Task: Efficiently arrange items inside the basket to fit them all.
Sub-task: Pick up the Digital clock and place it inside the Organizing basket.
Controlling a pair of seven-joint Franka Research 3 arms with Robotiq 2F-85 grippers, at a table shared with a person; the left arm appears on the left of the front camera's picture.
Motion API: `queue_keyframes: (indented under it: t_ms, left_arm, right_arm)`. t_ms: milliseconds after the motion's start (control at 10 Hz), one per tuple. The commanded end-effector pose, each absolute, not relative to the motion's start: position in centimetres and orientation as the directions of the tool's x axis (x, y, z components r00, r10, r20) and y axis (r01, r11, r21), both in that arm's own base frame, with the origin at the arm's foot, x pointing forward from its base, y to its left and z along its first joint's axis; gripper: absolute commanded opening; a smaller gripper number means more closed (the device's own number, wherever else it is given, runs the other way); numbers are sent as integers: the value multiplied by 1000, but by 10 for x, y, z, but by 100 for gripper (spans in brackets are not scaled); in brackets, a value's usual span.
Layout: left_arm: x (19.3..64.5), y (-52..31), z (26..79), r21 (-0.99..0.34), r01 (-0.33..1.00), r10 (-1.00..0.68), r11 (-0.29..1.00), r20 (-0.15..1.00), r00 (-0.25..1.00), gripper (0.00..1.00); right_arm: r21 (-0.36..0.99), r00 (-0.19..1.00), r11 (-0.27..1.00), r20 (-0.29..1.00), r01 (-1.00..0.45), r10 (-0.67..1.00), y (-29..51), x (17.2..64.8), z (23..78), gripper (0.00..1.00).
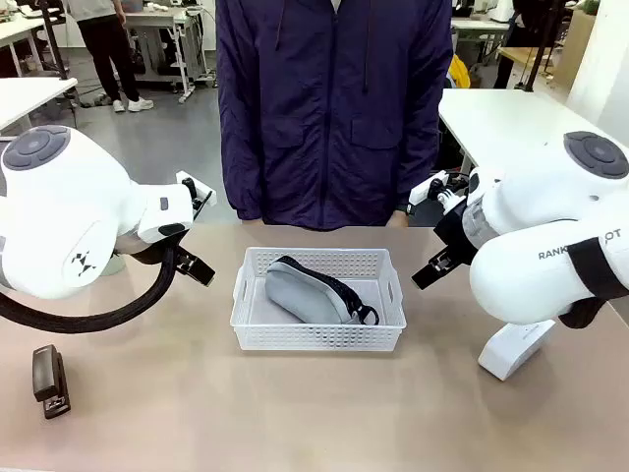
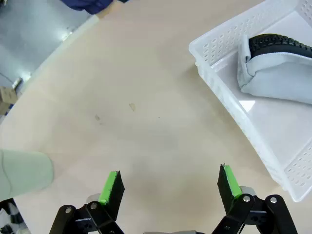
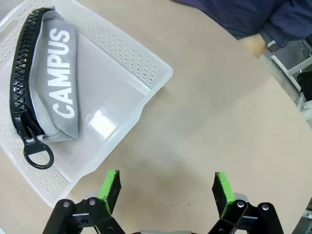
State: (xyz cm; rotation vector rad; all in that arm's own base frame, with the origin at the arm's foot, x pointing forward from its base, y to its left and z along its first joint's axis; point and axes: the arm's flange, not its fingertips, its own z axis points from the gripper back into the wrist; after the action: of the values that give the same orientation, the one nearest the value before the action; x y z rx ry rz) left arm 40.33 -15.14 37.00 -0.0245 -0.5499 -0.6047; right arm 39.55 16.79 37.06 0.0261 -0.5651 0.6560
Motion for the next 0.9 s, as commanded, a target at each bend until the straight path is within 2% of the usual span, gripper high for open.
queue_keyframes:
  t_ms: [0,800]
  left_arm:
    - [403,-151,370,135,546,-533,827,498,684,100]
    - [403,-151,370,135,546,-533,827,498,684,100]
  right_arm:
    - [-151,648,798,505,-584,570,168,395,371,100]
    - [-151,648,798,505,-584,570,168,395,371,100]
